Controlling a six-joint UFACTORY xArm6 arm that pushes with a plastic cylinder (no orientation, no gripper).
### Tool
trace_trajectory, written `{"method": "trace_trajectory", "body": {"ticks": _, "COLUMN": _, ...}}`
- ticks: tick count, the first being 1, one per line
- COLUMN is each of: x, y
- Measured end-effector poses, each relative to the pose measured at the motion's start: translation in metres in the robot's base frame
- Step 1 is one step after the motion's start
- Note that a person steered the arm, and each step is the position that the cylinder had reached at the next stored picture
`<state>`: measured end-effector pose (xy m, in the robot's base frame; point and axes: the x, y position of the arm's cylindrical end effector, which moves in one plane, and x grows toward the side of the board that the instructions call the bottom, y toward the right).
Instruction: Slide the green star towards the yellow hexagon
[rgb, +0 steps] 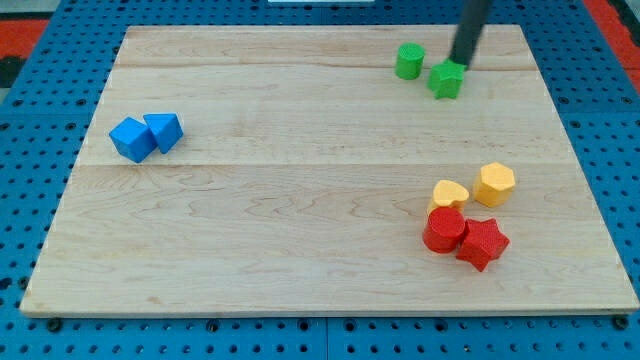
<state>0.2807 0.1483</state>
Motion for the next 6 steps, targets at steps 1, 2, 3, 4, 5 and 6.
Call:
{"method": "trace_trajectory", "body": {"ticks": 1, "x": 0.044, "y": -0.062}}
{"method": "trace_trajectory", "body": {"ticks": 2, "x": 0.09, "y": -0.084}}
{"method": "trace_trajectory", "body": {"ticks": 3, "x": 0.068, "y": -0.091}}
{"method": "trace_trajectory", "body": {"ticks": 4, "x": 0.05, "y": -0.117}}
{"method": "trace_trajectory", "body": {"ticks": 5, "x": 0.037, "y": -0.069}}
{"method": "trace_trajectory", "body": {"ticks": 6, "x": 0.039, "y": -0.054}}
